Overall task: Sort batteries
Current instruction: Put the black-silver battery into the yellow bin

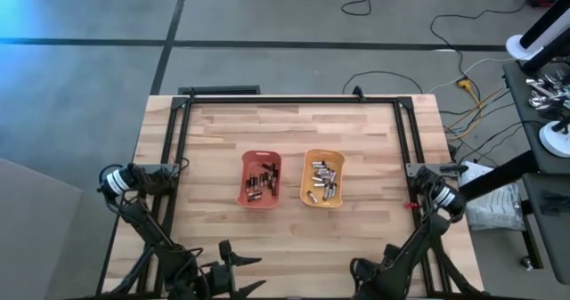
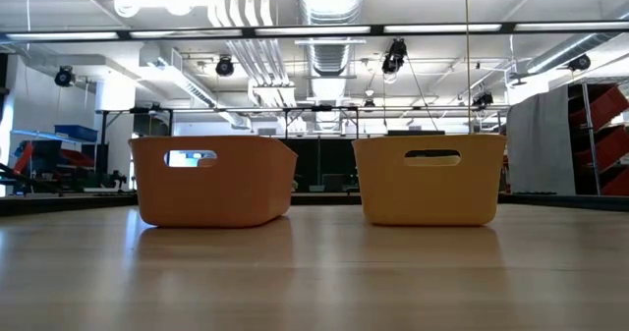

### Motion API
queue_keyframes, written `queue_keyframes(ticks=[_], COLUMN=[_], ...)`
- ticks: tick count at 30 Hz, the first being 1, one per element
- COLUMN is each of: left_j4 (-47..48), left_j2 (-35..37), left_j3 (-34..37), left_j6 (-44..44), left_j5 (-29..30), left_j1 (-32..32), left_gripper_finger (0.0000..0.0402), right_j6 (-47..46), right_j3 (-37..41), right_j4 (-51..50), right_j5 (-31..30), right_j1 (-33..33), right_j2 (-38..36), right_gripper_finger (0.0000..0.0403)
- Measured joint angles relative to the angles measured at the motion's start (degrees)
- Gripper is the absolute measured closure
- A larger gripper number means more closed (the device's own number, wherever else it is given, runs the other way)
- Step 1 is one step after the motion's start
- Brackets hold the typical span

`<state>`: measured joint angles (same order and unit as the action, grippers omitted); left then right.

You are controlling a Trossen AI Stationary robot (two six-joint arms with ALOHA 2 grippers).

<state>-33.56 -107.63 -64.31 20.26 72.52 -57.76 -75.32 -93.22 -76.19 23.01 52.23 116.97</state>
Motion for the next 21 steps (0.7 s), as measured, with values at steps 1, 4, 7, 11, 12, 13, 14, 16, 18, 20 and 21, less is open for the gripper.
queue_keyframes(ticks=[1, 4, 7, 11, 12, 13, 14, 16, 18, 20, 21], left_j4=[0.04, 0.08, -0.03, -0.13, -0.23, -0.33, -0.28, -0.13, -0.37, -0.31, -0.60], left_j2=[0.00, 0.00, 0.00, 0.00, 0.00, 0.00, 0.00, 0.00, 0.00, -0.02, -0.02], left_j3=[-0.43, -1.75, -3.42, -6.16, -6.61, -6.84, -6.96, -6.70, -5.82, -5.38, -5.36], left_j6=[-1.02, -6.26, -13.18, -21.28, -22.65, -23.81, -24.83, -26.12, -27.59, -28.41, -28.73], left_j5=[0.02, 0.20, 0.43, 0.32, 0.31, 0.08, -0.24, -2.81, -7.04, -9.51, -10.11], left_j1=[0.00, 0.02, 0.02, -0.09, -0.11, -0.11, -0.11, 0.22, 1.26, 2.92, 3.96], left_gripper_finger=[0.0169, 0.0169, 0.0169, 0.0169, 0.0169, 0.0169, 0.0169, 0.0169, 0.0169, 0.0169, 0.0169], right_j6=[-0.41, -1.59, -4.04, -8.61, -9.70, -10.87, -11.91, -13.75, -14.88, -14.98, -14.63], right_j3=[1.01, 3.16, 4.61, 5.09, 5.15, 5.38, 5.51, 5.66, 5.89, 6.32, 6.69], right_j4=[0.02, 0.84, 2.14, 1.98, 1.93, 1.99, 2.02, 1.98, 2.33, 3.01, 4.15], right_j5=[0.14, -0.93, -4.80, -12.38, -14.61, -16.13, -17.20, -18.30, -19.23, -20.05, -20.17], right_j1=[0.01, 0.34, 1.35, 5.18, 6.61, 8.08, 9.46, 11.59, 12.87, 13.33, 13.43], right_j2=[-0.90, -4.20, -7.33, -11.21, -11.88, -12.45, -12.71, -12.78, -12.47, -11.68, -11.15], right_gripper_finger=[0.0228, 0.0250, 0.0269, 0.0293, 0.0298, 0.0302, 0.0305, 0.0310, 0.0311, 0.0308, 0.0305])
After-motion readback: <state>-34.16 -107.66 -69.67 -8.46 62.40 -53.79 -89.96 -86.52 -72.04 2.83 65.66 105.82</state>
